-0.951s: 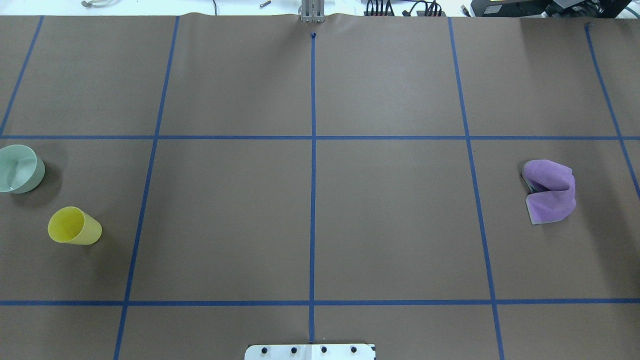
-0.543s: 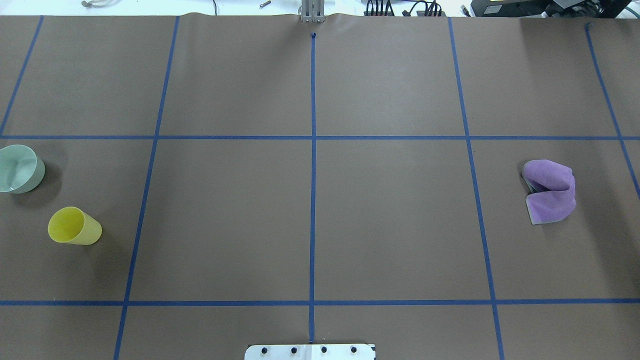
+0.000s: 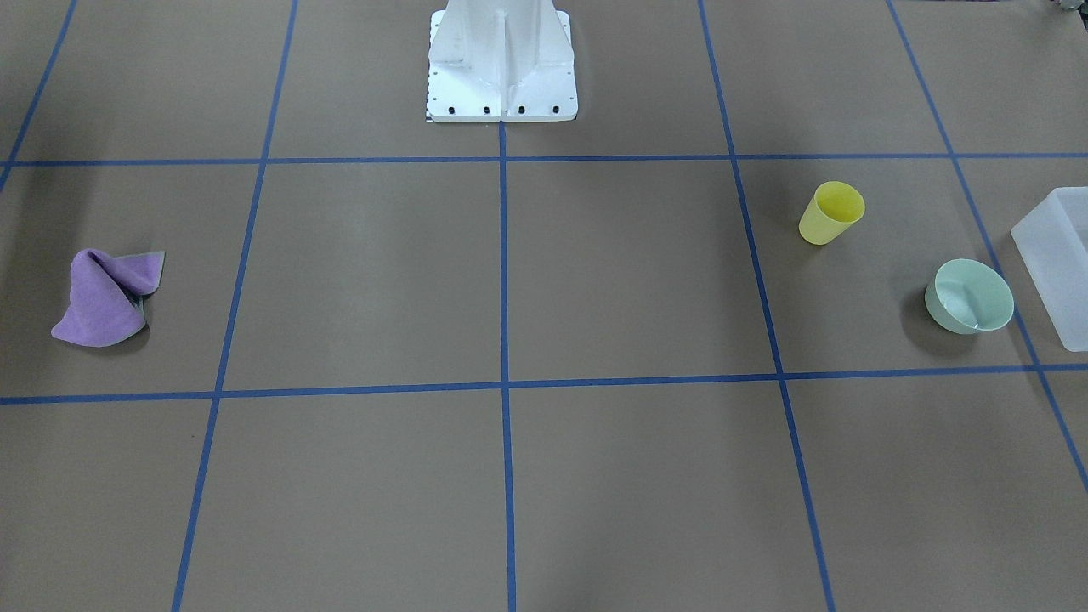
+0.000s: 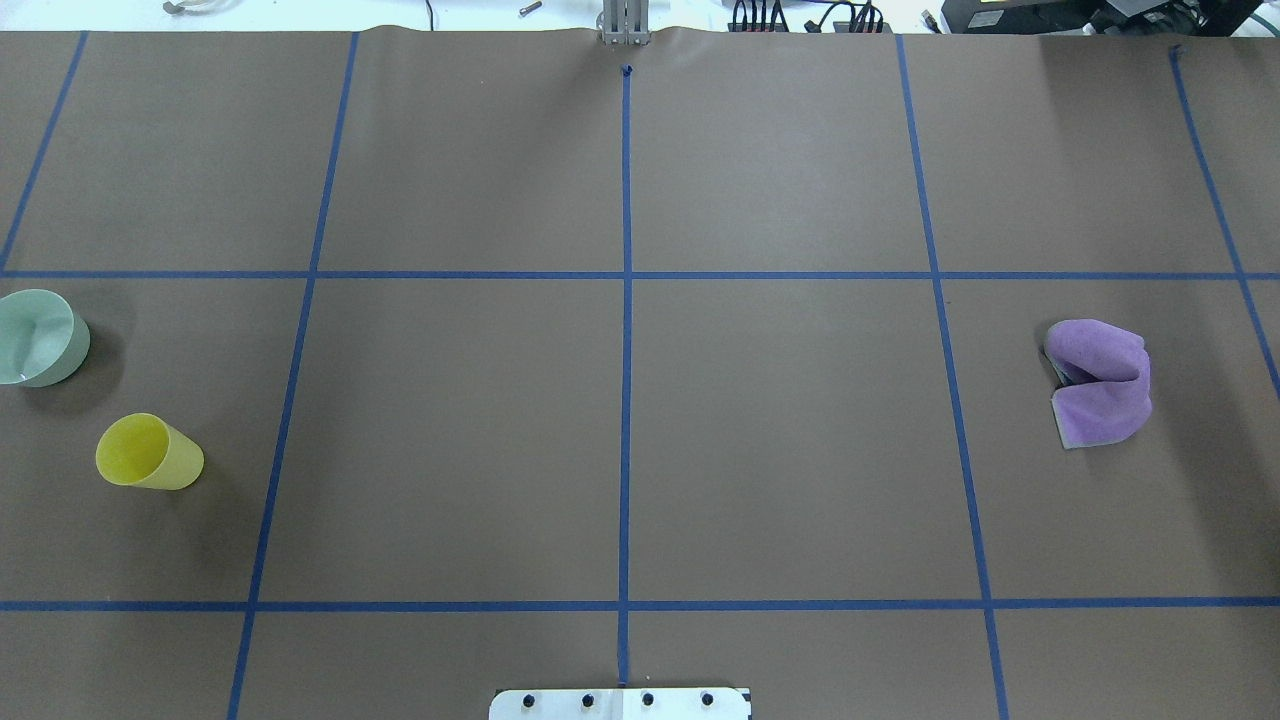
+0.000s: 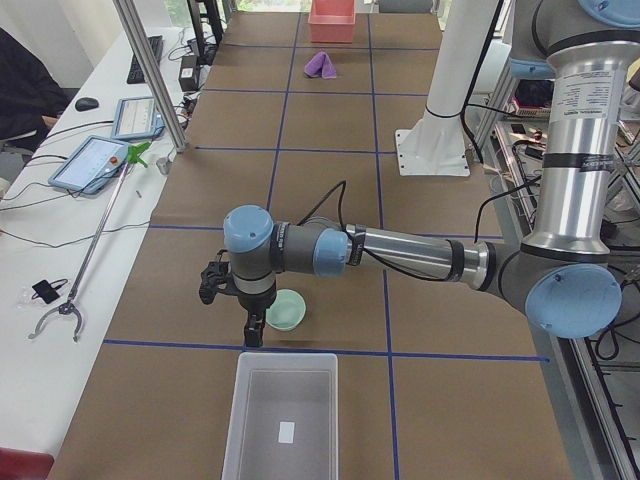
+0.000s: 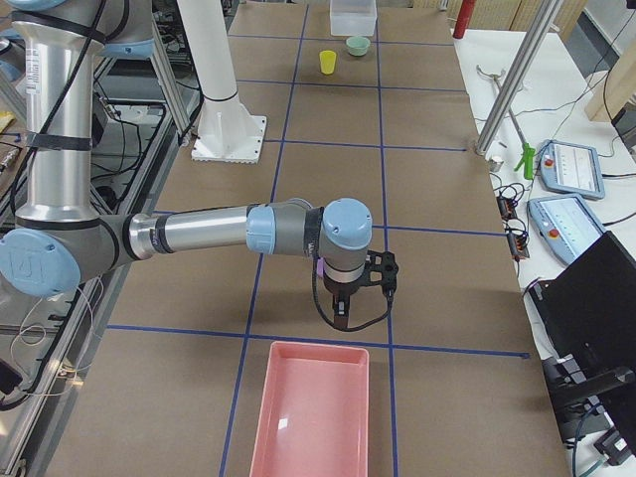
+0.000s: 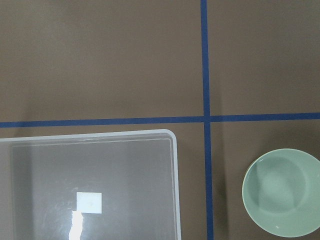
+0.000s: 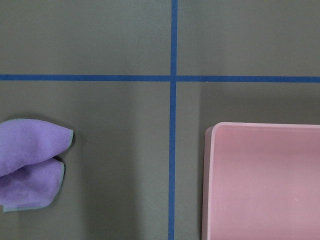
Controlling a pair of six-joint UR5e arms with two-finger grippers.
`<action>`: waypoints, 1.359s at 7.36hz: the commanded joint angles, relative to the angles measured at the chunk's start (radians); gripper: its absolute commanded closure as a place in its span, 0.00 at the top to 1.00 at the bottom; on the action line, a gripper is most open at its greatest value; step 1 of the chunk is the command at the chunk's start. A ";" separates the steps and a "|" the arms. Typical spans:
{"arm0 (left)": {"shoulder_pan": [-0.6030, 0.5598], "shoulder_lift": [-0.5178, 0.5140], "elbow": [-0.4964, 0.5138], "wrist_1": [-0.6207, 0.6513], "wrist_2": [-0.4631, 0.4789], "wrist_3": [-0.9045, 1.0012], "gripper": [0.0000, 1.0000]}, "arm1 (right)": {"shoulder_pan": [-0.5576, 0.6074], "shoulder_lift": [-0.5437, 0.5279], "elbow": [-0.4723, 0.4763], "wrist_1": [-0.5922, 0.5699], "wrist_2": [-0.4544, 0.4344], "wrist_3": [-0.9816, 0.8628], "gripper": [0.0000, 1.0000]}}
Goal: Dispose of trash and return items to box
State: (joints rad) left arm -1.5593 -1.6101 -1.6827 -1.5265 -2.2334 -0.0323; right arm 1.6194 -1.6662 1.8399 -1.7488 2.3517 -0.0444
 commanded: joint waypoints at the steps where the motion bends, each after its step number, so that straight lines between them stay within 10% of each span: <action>1: 0.001 0.010 -0.026 -0.017 0.005 -0.017 0.99 | 0.002 0.010 0.015 0.002 -0.002 -0.002 1.00; 6: 0.010 -0.007 -0.097 -0.023 -0.041 -0.205 0.99 | 0.002 0.007 0.029 0.002 -0.008 0.000 1.00; 10: 0.273 0.209 -0.117 -0.645 -0.117 -0.875 0.99 | 0.002 0.008 0.027 0.000 0.011 0.003 1.00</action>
State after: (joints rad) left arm -1.3652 -1.4832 -1.7987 -1.9541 -2.3480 -0.7190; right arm 1.6215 -1.6568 1.8622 -1.7456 2.3515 -0.0453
